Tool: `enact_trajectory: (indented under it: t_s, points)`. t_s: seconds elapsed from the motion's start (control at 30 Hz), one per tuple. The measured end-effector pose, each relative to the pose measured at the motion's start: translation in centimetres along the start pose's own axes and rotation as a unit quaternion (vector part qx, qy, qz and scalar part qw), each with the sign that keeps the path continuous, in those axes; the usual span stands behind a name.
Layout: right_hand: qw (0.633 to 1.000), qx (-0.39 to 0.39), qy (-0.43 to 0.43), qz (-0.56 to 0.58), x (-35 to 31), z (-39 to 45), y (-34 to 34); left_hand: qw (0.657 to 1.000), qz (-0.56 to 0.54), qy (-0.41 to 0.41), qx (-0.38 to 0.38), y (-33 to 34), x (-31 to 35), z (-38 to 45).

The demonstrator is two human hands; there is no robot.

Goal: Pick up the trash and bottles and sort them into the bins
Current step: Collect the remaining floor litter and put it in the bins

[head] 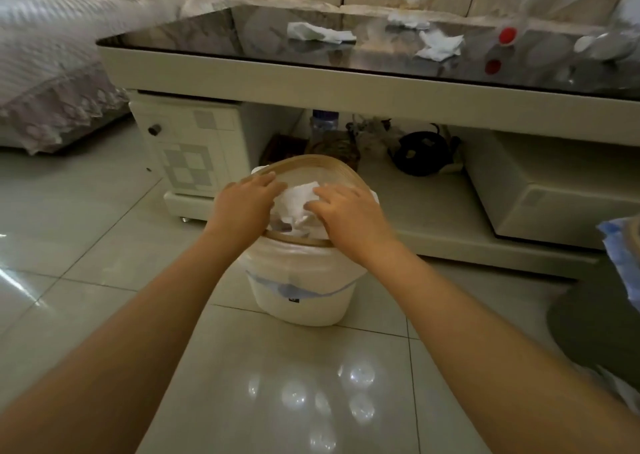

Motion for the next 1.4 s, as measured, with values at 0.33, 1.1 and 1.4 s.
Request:
enact_trajectory:
  t_s: [0.33,1.1,1.4]
  points:
    - [0.994,0.086,0.064,-0.022,1.4,-5.2,-0.9,0.994,-0.058,0.055,0.08,-1.3,4.1,-0.7]
    - [0.913,-0.071,0.395,-0.077,8.1,-43.4,-2.4,0.915,-0.128,0.37,-0.1,2.7,36.4,-8.1]
    - [0.858,-0.102,0.498,-0.074,9.9,-53.3,-1.6,0.88,-0.141,0.431,-0.142,5.7,47.3,-10.3]
Point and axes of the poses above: each hand's wrist, its own z-axis towards the middle knuckle, its own y-axis out of the palm, x = y × z, the point moved 1 cm from there along z, towards the middle knuckle, and after that the axes turned 10 degrees about z, right-handed, at the moved point
